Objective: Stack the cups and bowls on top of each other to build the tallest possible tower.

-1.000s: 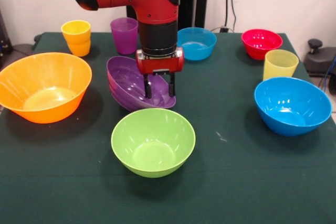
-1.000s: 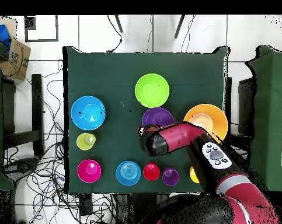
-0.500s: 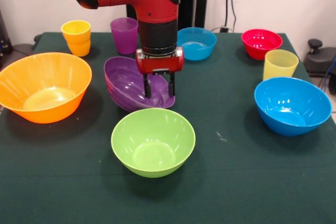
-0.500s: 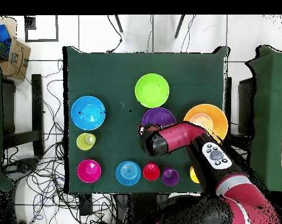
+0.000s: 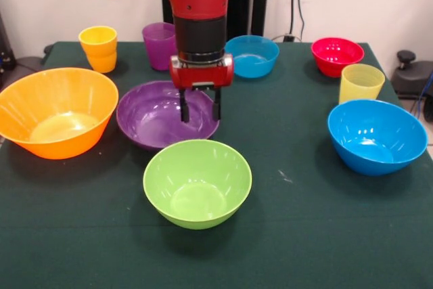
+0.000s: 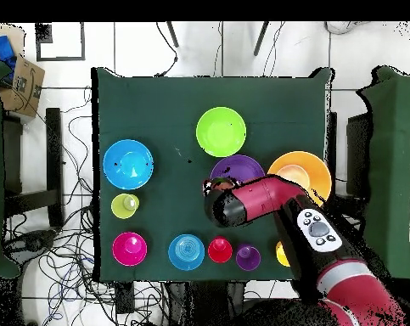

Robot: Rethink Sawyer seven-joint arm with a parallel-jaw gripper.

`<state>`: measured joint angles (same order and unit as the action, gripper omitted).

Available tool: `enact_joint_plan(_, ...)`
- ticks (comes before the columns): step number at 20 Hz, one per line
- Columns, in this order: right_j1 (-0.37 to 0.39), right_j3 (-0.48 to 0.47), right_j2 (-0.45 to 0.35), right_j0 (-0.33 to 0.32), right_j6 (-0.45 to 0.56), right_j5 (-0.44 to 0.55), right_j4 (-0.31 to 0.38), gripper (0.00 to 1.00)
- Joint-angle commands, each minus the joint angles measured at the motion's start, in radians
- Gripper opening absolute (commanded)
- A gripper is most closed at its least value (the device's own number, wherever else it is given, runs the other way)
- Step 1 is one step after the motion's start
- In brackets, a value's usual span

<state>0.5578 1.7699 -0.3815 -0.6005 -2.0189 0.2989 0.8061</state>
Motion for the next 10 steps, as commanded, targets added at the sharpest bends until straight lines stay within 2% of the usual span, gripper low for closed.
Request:
enact_joint_plan(1, 0.110, 0.088, -0.092, 0.001, 0.113, 0.073, -0.011, 1.00)
enact_joint_plan(10, 0.137, 0.120, -0.100, -0.015, 0.113, 0.083, -0.014, 1.00)
